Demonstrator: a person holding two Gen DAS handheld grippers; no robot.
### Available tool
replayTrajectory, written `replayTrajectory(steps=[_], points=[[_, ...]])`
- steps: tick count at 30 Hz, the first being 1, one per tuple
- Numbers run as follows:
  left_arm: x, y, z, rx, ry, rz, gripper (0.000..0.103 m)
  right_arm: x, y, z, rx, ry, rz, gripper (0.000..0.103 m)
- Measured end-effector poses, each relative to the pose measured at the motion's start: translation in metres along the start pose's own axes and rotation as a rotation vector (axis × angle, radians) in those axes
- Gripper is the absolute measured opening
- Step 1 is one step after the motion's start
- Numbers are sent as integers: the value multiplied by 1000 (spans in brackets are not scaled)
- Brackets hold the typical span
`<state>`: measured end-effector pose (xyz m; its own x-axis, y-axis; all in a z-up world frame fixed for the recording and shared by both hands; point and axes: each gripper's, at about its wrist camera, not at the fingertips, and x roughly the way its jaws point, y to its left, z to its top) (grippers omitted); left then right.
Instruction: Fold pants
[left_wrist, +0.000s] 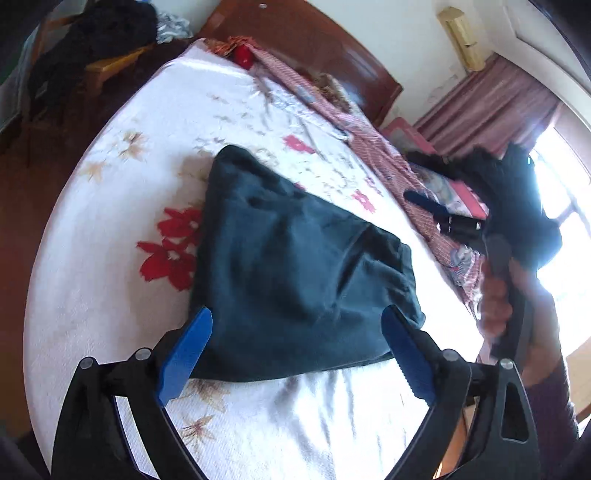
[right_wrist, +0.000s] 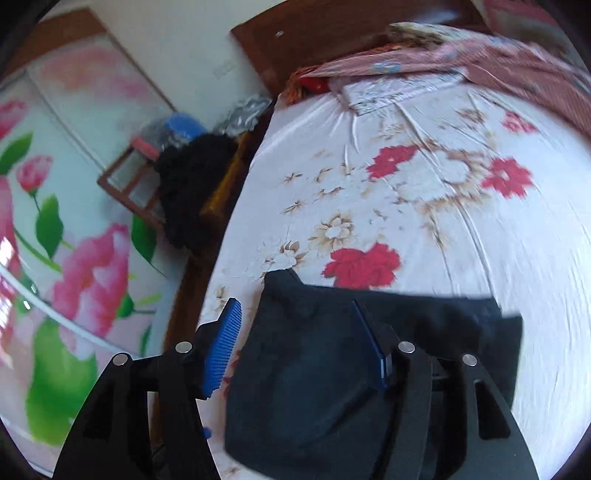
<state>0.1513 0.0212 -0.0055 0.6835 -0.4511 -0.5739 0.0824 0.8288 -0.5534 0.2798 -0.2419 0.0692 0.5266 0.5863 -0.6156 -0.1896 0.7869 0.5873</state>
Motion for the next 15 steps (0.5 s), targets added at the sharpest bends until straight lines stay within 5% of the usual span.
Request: replayTrajectory(steps=[5,9,11,13,15], points=[[34,-19,-1,122,132,6,97,-37,-75,-77,255,-15,2,60],[45,7,-13,52,194,-9,96,-18,-131,-129,442,58,-90,60],[41,12,-12,23,191,-28,96,-28,-146,-141,535,-14,17,56],[39,10,-10,9,198,-16,96,-44,-128,-133,482,-36,-14,56],[29,7,-6,-9,190,13,96,-57,-105,-125,400,-14,-82,67]])
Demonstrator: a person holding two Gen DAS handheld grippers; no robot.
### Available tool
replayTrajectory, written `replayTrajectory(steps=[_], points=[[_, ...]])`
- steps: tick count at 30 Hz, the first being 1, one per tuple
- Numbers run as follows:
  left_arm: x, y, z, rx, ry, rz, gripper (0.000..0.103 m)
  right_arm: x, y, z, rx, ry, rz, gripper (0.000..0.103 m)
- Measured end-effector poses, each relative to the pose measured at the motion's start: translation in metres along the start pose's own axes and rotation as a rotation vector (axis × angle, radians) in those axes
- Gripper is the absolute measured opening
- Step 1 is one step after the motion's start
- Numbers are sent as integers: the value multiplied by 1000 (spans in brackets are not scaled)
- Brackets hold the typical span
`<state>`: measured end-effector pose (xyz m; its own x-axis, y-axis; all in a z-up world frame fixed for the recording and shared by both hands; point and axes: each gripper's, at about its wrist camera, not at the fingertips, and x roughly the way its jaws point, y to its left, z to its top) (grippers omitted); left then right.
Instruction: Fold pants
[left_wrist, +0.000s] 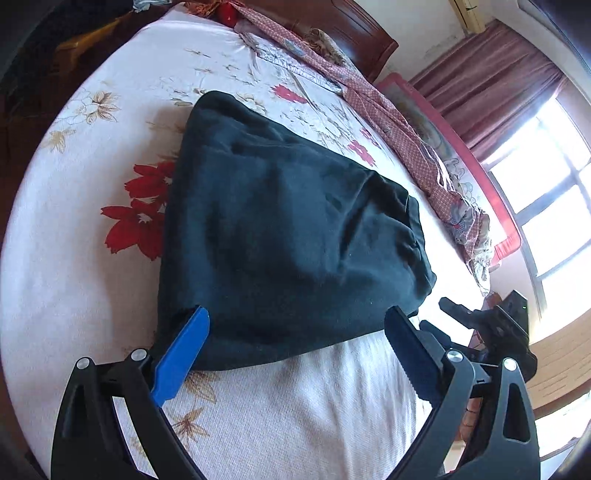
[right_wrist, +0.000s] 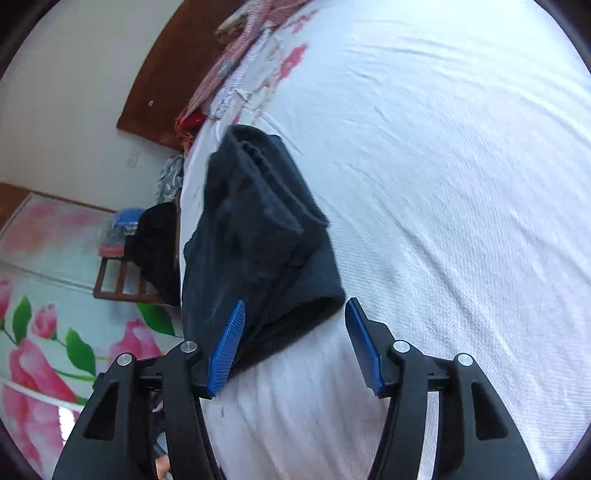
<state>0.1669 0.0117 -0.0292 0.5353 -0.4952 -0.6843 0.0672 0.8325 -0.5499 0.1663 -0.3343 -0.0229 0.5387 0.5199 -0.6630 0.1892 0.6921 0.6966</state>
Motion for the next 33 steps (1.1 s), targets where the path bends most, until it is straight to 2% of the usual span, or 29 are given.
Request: replayTrajectory(steps=[2,4,5,8,12,14,16,19,21,24,26,29,30,32,33], points=[[-15,-3,-5,-2,-14,54,97,-16,13,-9,-36,2,-11,74],[-28,-5,-16,1,-16,161,101,-27,21,-24,-74,8,-43,83],[-37,-7,-26,8,-16,213,101,-31,25,-35,-96,15,-96,86],[-59,-9,-57,14,-32,394,101,-36,27,-71,-183,34,-248,86],[-82,-10,-101,-10,-40,500,101,-29,29,-116,-312,33,-443,86],[-86,-14,-121,6,-64,510,101,-20,33,-133,-374,49,-515,88],[-87,-22,-137,46,-86,542,101,-12,32,-145,-413,62,-515,91],[-82,-34,-143,147,-100,581,101,-16,32,-154,-426,-79,-400,91],[-82,-39,-137,181,-137,605,101,-16,41,-151,-475,-148,-426,91],[-87,-43,-116,150,-248,599,101,-19,72,-140,-623,-291,-482,91],[-86,-43,-101,107,-295,603,101,-25,86,-131,-630,-354,-468,92],[-84,-41,-98,52,-321,616,101,-26,89,-129,-599,-345,-412,92],[-83,-40,-104,46,-318,614,101,-24,87,-135,-596,-348,-420,92],[-80,-37,-120,67,-301,584,101,-22,77,-150,-601,-336,-425,92],[-77,-38,-128,93,-294,599,101,-21,72,-154,-611,-327,-427,92]])
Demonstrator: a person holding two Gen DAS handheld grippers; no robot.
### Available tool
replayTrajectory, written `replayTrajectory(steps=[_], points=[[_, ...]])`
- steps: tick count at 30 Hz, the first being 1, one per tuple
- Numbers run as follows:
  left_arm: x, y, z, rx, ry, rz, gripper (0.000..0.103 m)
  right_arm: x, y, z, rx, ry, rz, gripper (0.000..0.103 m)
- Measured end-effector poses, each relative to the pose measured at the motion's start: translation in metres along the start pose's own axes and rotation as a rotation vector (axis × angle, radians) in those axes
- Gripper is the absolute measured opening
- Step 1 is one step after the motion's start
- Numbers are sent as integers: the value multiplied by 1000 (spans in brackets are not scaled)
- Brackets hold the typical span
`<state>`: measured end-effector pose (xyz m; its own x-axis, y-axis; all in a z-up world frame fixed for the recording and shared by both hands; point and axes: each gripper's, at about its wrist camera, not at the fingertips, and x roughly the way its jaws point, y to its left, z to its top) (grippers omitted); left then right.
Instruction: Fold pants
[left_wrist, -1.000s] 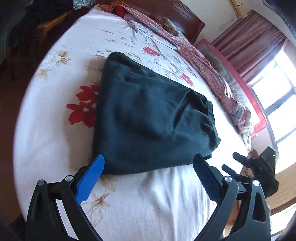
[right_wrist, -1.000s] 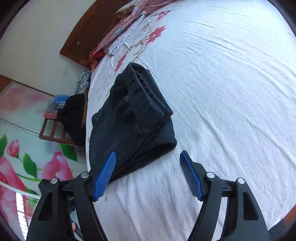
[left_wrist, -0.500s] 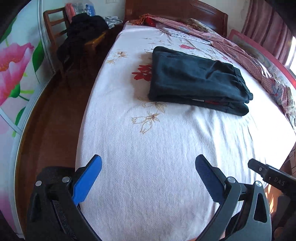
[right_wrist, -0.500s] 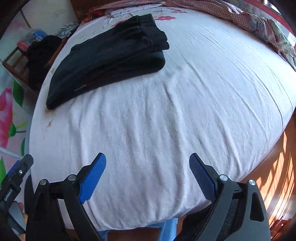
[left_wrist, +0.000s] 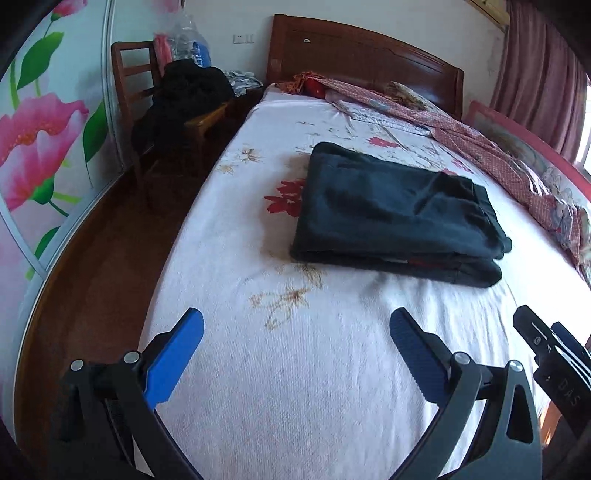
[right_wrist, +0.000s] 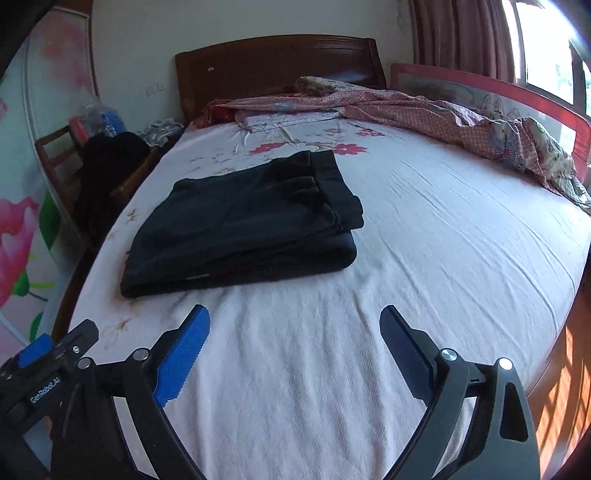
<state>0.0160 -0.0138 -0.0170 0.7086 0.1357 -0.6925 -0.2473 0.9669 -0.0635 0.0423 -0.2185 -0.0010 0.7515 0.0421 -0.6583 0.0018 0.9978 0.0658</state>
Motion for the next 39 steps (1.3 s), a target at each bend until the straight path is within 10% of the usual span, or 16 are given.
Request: replayTrajectory(steps=[39], points=[[4,-1,-6,39,6,-17,101,5,12,-12,-44,21,3,92]])
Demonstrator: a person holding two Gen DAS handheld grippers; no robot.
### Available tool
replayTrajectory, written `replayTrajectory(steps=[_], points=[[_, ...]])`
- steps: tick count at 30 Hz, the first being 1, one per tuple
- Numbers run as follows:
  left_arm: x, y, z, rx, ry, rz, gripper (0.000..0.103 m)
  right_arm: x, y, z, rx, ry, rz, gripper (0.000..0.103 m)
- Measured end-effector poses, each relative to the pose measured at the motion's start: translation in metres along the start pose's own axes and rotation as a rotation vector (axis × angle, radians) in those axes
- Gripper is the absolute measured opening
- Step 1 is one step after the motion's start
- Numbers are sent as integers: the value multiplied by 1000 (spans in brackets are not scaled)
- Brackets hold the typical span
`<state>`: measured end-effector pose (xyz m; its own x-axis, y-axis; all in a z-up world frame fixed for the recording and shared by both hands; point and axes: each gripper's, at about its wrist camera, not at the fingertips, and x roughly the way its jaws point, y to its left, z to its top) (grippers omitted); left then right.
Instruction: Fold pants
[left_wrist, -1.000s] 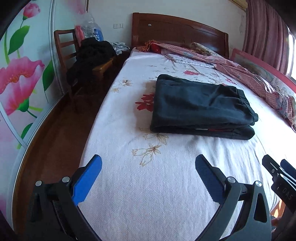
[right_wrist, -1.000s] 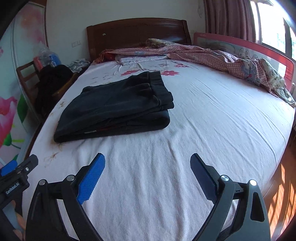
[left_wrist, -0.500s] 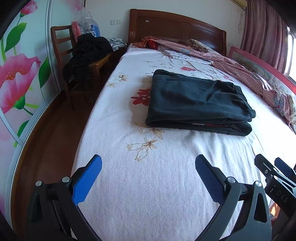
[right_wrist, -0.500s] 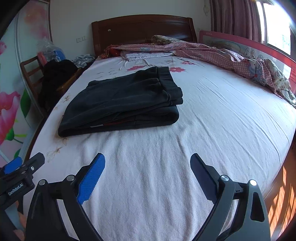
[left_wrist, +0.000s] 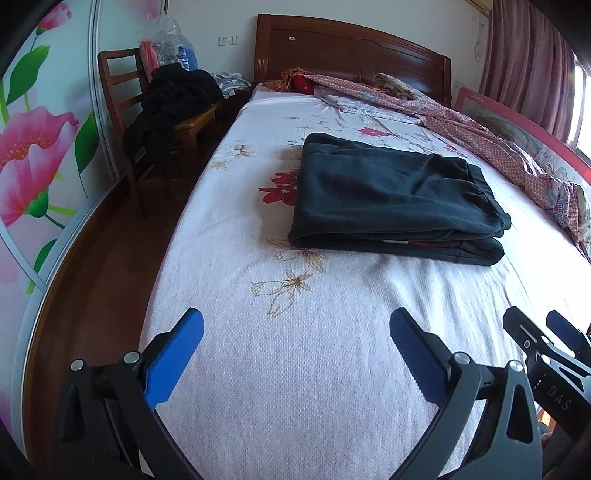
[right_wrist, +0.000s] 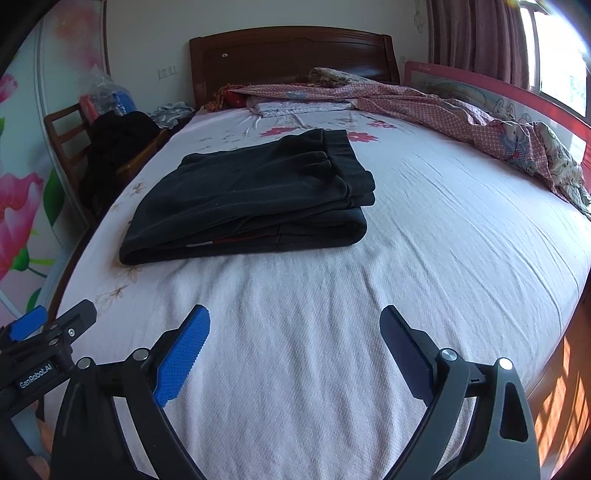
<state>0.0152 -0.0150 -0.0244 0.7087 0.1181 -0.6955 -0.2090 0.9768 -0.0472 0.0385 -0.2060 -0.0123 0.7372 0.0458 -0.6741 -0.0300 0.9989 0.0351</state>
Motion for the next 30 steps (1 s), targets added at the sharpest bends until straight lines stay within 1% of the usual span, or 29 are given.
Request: replayTrajectory(steps=[30], points=[[5,2,-1,1,13,2,101,4,0,-1,-3,12,2,92]])
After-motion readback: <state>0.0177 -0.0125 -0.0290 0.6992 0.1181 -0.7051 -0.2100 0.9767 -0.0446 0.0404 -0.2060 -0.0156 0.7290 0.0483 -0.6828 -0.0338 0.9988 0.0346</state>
